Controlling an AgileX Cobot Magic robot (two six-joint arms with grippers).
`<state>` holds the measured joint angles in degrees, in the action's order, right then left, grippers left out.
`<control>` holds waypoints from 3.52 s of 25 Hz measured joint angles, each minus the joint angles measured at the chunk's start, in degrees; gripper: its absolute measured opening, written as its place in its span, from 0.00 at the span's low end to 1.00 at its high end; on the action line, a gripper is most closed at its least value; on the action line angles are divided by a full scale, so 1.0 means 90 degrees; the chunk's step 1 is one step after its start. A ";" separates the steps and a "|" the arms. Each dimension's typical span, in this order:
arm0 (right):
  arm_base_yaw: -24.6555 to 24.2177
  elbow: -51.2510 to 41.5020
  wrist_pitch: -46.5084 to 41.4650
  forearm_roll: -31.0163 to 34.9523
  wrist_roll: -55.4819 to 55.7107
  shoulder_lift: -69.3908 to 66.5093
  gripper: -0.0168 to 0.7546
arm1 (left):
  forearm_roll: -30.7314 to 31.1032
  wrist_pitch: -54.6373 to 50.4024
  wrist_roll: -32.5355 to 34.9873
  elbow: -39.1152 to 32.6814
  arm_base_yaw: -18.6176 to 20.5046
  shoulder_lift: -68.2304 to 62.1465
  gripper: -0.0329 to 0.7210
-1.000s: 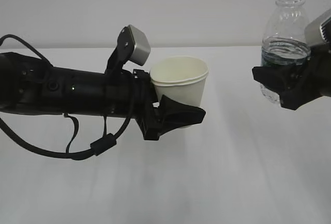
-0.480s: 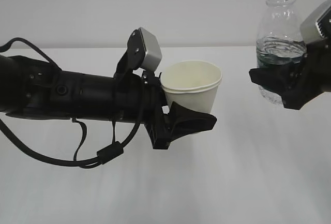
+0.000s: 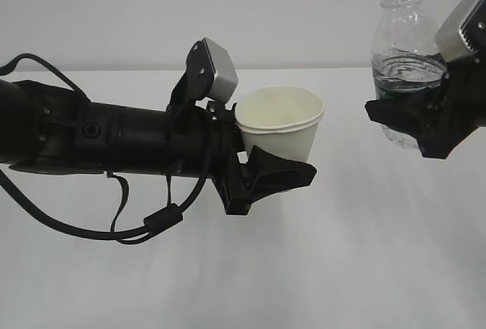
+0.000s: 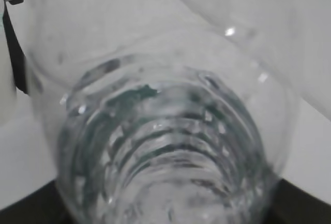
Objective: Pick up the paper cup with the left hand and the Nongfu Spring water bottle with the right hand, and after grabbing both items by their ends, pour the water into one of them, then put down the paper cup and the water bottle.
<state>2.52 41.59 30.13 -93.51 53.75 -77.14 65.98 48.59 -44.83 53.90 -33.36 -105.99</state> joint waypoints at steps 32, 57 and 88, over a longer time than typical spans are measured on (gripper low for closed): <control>0.0956 0.0426 -0.1461 -0.1417 0.0024 0.0000 0.60 | -0.0135 -0.0102 0.0338 0.0284 -0.0172 -0.0302 0.65; 0.0956 0.0503 -0.1748 -0.1417 -0.0919 0.0000 0.60 | -0.0498 -0.0159 0.0546 0.0284 -0.0343 -0.0448 0.65; 0.0956 0.0503 -0.2085 -0.1417 -0.2688 0.0000 0.60 | -0.0498 -0.0136 0.0658 0.0284 -0.0343 -0.0448 0.65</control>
<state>11.12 46.12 11.36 -106.26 29.55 -77.14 61.50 47.37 -38.91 56.46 -36.45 -110.03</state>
